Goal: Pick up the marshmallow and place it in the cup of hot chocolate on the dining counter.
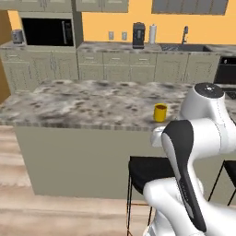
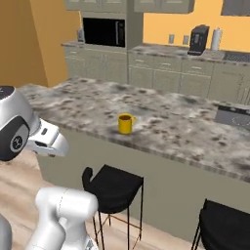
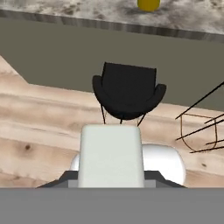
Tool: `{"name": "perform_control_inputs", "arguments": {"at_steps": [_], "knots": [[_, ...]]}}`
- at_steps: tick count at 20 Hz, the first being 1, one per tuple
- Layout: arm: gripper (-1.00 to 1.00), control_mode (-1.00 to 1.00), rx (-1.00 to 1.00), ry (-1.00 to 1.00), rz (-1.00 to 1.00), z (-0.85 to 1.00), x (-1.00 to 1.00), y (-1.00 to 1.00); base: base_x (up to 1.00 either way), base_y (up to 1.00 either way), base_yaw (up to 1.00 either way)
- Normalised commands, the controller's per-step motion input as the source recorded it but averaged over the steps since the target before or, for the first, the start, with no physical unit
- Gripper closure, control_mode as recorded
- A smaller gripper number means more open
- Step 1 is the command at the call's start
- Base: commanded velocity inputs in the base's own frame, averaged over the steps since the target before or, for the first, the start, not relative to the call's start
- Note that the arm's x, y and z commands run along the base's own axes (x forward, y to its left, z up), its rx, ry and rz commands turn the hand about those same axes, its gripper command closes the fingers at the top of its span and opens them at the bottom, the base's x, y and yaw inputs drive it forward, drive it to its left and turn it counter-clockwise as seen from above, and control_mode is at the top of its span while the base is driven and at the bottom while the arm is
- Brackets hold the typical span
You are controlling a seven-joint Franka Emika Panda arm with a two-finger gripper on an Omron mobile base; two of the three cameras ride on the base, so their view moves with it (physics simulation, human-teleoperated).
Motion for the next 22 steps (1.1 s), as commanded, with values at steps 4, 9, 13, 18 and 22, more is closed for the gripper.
{"name": "perform_control_inputs", "arguments": {"at_steps": [4,9,13,18,22], "knots": [[1.0,1.0,0.0,0.0,0.0,0.0,0.0,0.0,1.0,0.22,-0.26],[1.0,1.0,0.0,0.0,0.0,0.0,0.0,0.0,0.91,0.45,-0.19],[1.0,1.0,0.0,0.0,0.0,0.0,0.0,0.0,0.69,0.51,-0.39],[1.0,1.0,0.0,0.0,0.0,0.0,0.0,0.0,0.29,0.26,-0.12],[1.0,-1.0,0.04,0.0,0.01,0.17,0.13,0.0,0.03,0.0,0.0]]}}
